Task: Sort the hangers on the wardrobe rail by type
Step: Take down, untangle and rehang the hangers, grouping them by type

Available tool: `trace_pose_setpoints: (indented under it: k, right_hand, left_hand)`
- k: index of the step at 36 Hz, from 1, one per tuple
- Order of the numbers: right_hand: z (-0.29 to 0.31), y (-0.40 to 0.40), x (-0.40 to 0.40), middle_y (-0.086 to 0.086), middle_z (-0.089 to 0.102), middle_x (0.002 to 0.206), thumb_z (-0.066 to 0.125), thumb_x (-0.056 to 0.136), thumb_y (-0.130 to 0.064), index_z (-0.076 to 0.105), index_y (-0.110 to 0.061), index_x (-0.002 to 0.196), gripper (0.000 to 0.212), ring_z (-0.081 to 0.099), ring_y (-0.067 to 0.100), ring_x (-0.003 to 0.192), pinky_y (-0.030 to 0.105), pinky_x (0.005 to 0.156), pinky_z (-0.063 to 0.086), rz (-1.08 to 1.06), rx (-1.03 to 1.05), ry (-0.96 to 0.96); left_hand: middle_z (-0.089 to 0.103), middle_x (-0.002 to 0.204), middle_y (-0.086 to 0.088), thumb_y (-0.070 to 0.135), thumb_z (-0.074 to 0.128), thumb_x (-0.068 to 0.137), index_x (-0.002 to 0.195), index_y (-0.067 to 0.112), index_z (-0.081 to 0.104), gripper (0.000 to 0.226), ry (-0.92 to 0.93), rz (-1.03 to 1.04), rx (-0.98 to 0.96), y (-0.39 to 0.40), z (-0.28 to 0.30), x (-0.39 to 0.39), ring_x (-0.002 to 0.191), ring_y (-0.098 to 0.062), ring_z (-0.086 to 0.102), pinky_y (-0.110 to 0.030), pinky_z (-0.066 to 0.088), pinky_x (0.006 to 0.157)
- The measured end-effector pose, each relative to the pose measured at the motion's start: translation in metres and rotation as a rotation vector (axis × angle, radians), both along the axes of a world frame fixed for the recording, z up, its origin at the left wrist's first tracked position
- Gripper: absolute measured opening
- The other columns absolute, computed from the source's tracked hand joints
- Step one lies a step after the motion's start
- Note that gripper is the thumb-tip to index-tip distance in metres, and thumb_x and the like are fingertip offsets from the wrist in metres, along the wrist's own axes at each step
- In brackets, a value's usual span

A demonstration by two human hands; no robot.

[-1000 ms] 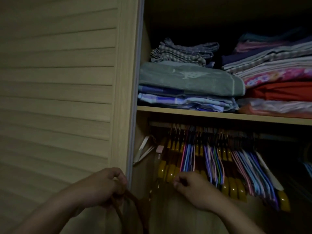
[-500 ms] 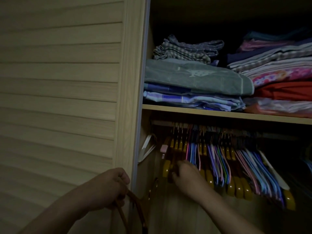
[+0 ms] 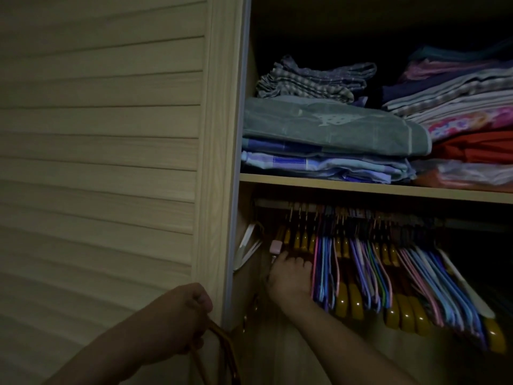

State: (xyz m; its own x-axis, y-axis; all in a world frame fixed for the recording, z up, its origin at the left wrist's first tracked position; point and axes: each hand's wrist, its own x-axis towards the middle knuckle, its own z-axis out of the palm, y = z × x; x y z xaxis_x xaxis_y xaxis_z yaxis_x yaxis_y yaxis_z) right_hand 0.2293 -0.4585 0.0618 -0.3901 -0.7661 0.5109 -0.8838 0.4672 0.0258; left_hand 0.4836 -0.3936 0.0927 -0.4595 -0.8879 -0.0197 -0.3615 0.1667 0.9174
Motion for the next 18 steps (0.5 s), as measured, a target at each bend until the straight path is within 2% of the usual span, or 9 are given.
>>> trace_pose_setpoints:
  k: [2, 4, 9, 14, 18]
  right_hand:
    - [0.005, -0.002, 0.002, 0.009, 0.063, 0.118, 0.055, 0.090, -0.044, 0.057, -0.015, 0.121, 0.043, 0.054, 0.028, 0.109, 0.042, 0.094, 0.035, 0.094, -0.035, -0.024]
    - [0.009, -0.005, 0.006, 0.005, 0.062, 0.115, 0.056, 0.090, -0.044, 0.060, -0.020, 0.114, 0.035, 0.051, 0.026, 0.110, 0.043, 0.094, 0.034, 0.161, -0.041, -0.052]
    - [0.018, -0.018, 0.016, 0.007, 0.059, 0.117, 0.057, 0.090, -0.048, 0.060, -0.019, 0.115, 0.039, 0.049, 0.028, 0.114, 0.043, 0.096, 0.034, 0.266, -0.009, -0.098]
    - [0.023, -0.027, 0.025, 0.007, 0.062, 0.118, 0.051, 0.091, -0.052, 0.060, -0.019, 0.119, 0.044, 0.052, 0.027, 0.112, 0.043, 0.094, 0.037, 0.307, -0.040, -0.169]
    - [0.019, -0.016, 0.021, 0.006, 0.059, 0.126, 0.034, 0.098, -0.058, 0.056, -0.022, 0.125, 0.050, 0.050, 0.027, 0.118, 0.045, 0.099, 0.035, 0.393, -0.045, -0.211]
  left_hand:
    - [0.061, 0.061, -0.014, 0.009, 0.060, 0.068, 0.094, 0.004, 0.060, 0.027, 0.004, 0.001, 0.007, 0.001, -0.001, 0.003, 0.055, -0.025, 0.060, -0.026, 0.039, 0.054]
    - [0.061, 0.060, -0.013, 0.002, 0.060, 0.080, 0.094, 0.003, 0.060, 0.013, 0.008, 0.004, 0.001, 0.000, -0.003, 0.005, 0.054, -0.025, 0.060, -0.025, 0.038, 0.054]
    - [0.061, 0.058, -0.012, -0.008, 0.047, 0.094, 0.093, 0.002, 0.059, 0.015, -0.007, -0.010, -0.038, -0.001, -0.010, 0.006, 0.046, -0.019, 0.058, -0.023, 0.038, 0.049]
    - [0.063, 0.061, -0.015, -0.007, 0.048, 0.093, 0.094, 0.002, 0.060, 0.015, 0.002, -0.021, -0.043, 0.000, -0.010, 0.010, 0.054, -0.023, 0.061, -0.025, 0.039, 0.051]
    - [0.062, 0.063, -0.014, -0.007, 0.050, 0.093, 0.095, 0.001, 0.060, 0.013, -0.007, -0.013, -0.042, 0.005, -0.010, 0.011, 0.053, -0.021, 0.062, -0.024, 0.039, 0.050]
